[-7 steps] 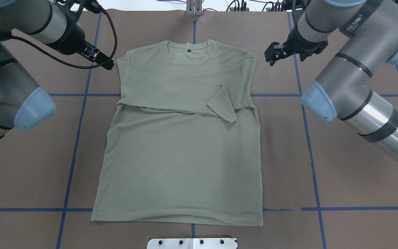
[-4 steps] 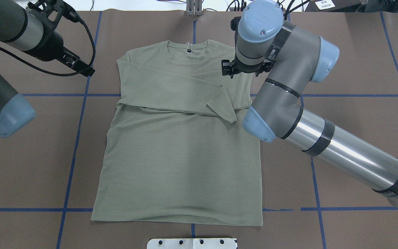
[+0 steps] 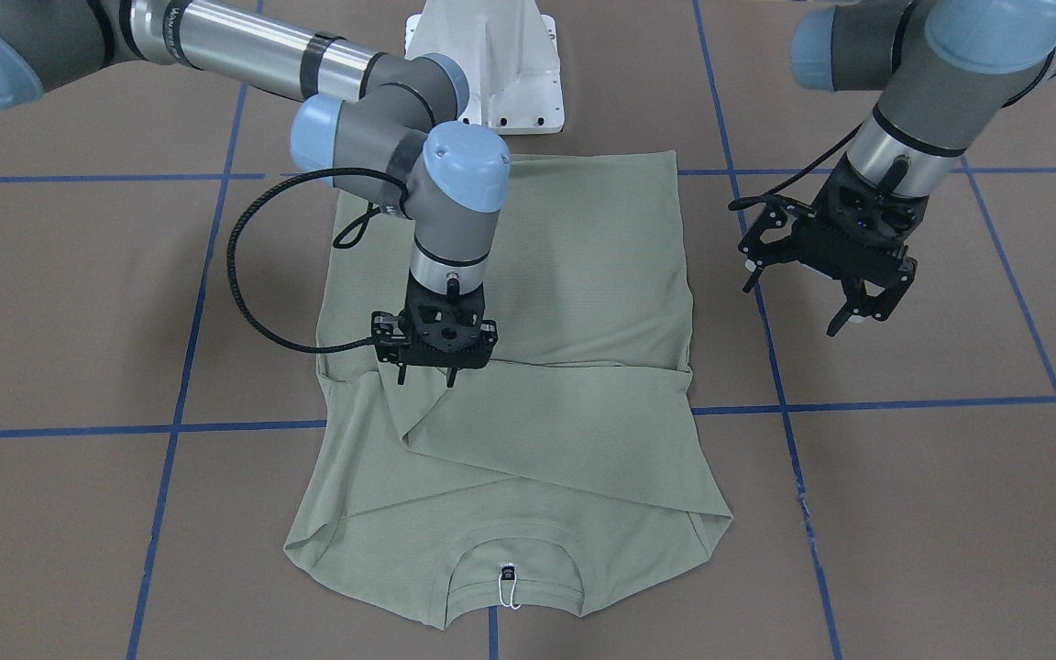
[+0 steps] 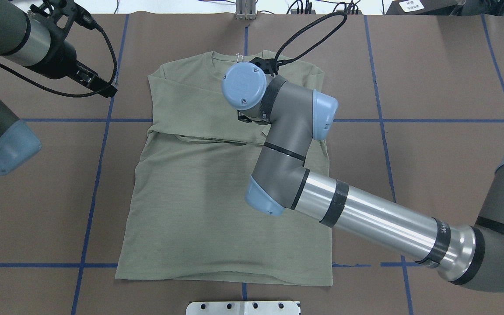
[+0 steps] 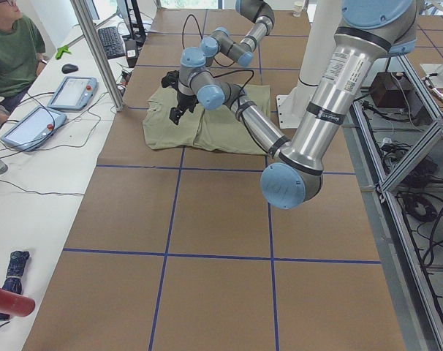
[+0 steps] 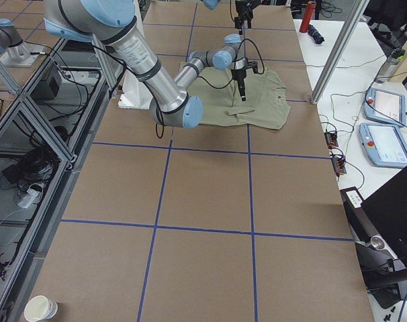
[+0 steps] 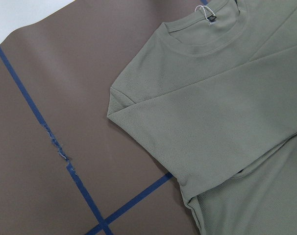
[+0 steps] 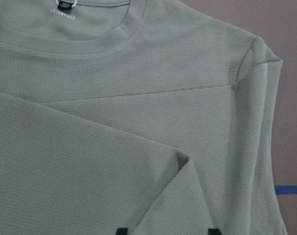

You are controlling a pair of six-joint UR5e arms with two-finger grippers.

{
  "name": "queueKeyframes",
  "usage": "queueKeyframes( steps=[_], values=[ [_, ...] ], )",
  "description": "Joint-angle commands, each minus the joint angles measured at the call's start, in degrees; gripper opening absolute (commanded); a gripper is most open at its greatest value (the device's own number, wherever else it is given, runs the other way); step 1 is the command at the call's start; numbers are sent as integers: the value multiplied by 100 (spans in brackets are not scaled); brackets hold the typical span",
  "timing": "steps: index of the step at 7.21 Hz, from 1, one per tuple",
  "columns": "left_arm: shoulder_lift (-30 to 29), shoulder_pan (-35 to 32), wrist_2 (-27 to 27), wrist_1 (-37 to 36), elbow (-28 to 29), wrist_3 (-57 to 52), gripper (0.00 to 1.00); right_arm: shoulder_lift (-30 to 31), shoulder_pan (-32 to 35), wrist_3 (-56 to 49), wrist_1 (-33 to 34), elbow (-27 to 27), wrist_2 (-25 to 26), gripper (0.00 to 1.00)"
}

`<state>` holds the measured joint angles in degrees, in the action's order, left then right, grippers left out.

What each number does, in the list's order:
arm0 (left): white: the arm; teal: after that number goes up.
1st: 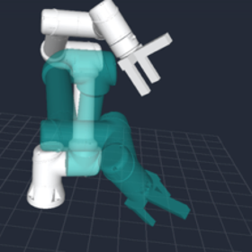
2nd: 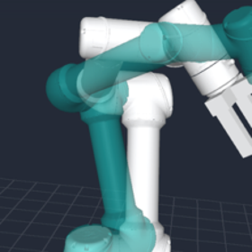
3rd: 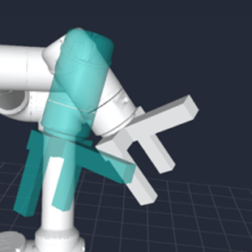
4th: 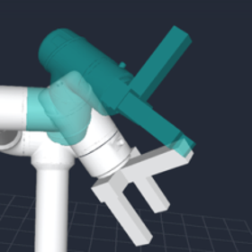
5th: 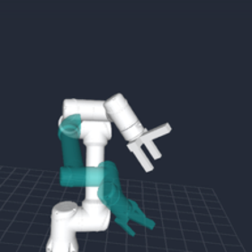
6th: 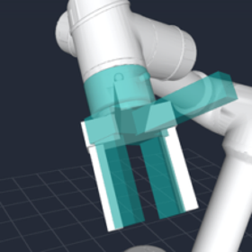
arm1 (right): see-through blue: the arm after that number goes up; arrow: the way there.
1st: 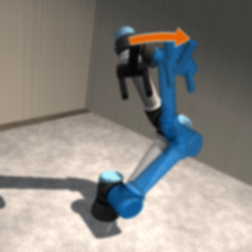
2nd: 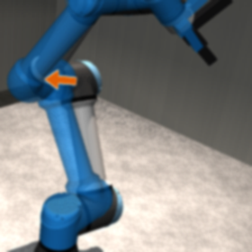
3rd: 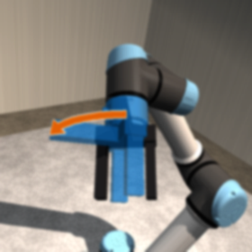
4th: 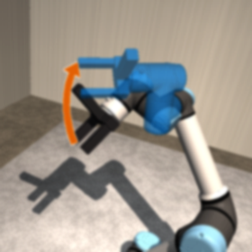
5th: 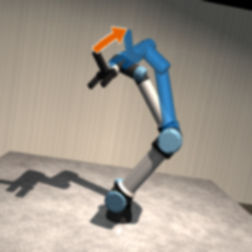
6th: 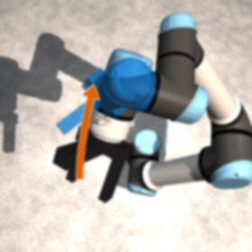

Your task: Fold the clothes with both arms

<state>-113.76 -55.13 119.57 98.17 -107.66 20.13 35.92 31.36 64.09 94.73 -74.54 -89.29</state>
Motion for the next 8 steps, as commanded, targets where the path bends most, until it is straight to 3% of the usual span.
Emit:
queueKeyframes(
  steps=[1, 6, 7, 8],
  values=[
    [3, 3, 5, 9, -1, 44, 100, -208, -182, 24, 1, 387, 210, 51],
    [3, 11, 5, 9, -1, 44, 100, -226, -297, -54, -7, 607, 508, 46],
    [3, 11, 5, 9, -1, 44, 100, -226, -297, -64, -7, 642, 526, 40],
    [3, 11, 5, 9, -1, 44, 100, -217, -297, -72, -7, 651, 518, 12]
  ],
)
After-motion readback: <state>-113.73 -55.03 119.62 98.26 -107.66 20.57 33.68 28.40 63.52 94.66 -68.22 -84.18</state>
